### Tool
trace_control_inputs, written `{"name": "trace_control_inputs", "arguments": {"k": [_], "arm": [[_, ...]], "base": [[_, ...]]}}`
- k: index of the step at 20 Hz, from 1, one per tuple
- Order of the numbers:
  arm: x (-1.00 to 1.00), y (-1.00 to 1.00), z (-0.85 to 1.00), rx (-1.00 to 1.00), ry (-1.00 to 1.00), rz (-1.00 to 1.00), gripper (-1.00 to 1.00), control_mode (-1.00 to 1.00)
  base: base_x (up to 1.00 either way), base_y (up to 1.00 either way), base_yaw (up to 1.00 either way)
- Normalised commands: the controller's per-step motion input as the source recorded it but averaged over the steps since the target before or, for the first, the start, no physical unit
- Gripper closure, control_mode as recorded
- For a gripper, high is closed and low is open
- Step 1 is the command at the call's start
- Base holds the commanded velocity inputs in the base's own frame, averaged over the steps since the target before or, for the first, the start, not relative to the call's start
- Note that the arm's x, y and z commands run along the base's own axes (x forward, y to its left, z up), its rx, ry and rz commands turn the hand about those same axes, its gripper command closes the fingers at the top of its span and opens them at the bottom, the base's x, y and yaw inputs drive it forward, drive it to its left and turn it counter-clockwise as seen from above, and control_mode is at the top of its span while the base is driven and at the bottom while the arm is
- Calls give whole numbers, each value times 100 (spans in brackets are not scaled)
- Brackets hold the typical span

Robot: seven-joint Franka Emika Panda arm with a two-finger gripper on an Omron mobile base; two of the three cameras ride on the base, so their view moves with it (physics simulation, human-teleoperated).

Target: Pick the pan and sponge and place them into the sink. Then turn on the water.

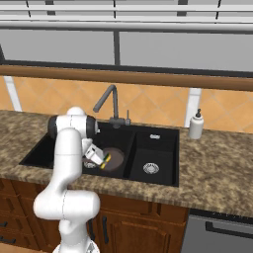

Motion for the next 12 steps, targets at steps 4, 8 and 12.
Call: {"name": "trace_control_inputs", "arguments": {"k": [4,8,12], "arm": [[31,4,-37,-3,-10,0,100,-100],[3,4,-14,-1,-18,0,-100,-100],[-23,0,0,0,-28,0,-100,-100]], "base": [[0,0,0],[0,0,0],[0,0,0]]}}
